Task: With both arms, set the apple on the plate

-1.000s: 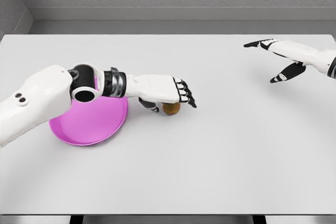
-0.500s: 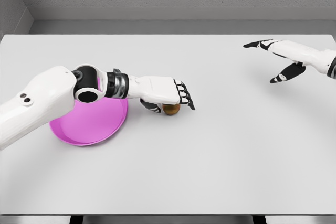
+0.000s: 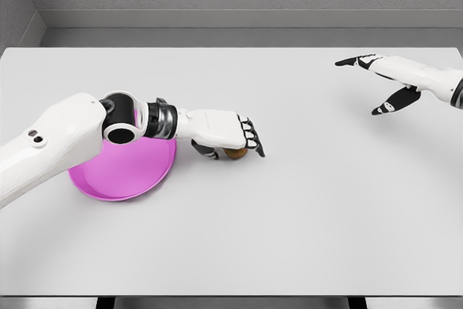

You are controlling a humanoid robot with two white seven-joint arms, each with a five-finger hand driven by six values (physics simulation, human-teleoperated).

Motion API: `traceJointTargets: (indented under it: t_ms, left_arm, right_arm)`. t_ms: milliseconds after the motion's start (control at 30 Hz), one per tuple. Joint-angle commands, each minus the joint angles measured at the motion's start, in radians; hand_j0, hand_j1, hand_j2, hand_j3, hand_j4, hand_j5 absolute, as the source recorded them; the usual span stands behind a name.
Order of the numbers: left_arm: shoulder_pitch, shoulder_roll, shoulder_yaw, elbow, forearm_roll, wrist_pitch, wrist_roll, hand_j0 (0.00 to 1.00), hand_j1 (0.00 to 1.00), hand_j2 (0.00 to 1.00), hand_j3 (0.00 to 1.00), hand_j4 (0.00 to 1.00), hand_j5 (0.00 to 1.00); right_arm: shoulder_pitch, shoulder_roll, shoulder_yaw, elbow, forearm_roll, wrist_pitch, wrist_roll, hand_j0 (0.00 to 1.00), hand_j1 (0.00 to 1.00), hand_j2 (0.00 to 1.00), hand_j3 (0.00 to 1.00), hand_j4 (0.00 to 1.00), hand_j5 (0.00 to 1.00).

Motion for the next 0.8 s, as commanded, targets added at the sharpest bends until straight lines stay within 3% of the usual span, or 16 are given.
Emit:
traceJointTargets:
  t_ms: [0,500,600,767]
  left_arm:
    - [0.0,-0.001,0.002,0.001,-0.005,0.001,-0.004,0.85,0.85,0.85,0.85,0.85,0.85]
    - [-0.014,-0.032,0.004,0.044,-0.011,0.001,-0.004,0.84,0.84,0.84,0.84,0.84,0.84]
    - [-0.015,-0.032,0.002,0.043,-0.025,0.001,-0.004,0.72,0.72,0.72,0.72,0.72,0.72]
    - [-0.015,-0.032,0.002,0.043,-0.028,0.001,-0.004,0.59,0.59,0.59,0.59,0.59,0.59]
  right_arm:
    - [0.0,0.0,-0.001,0.0,-0.007,0.003,0.0,1.0,1.0,1.0,1.0,1.0,1.0]
    - [0.0,0.0,0.001,0.0,-0.007,0.003,0.0,1.0,1.0,1.0,1.0,1.0,1.0]
    - [0.0,0.0,0.001,0.0,-0.009,0.003,0.0,1.0,1.0,1.0,1.0,1.0,1.0]
    - [0.0,0.0,0.001,0.0,-0.007,0.003,0.0,1.0,1.0,1.0,1.0,1.0,1.0]
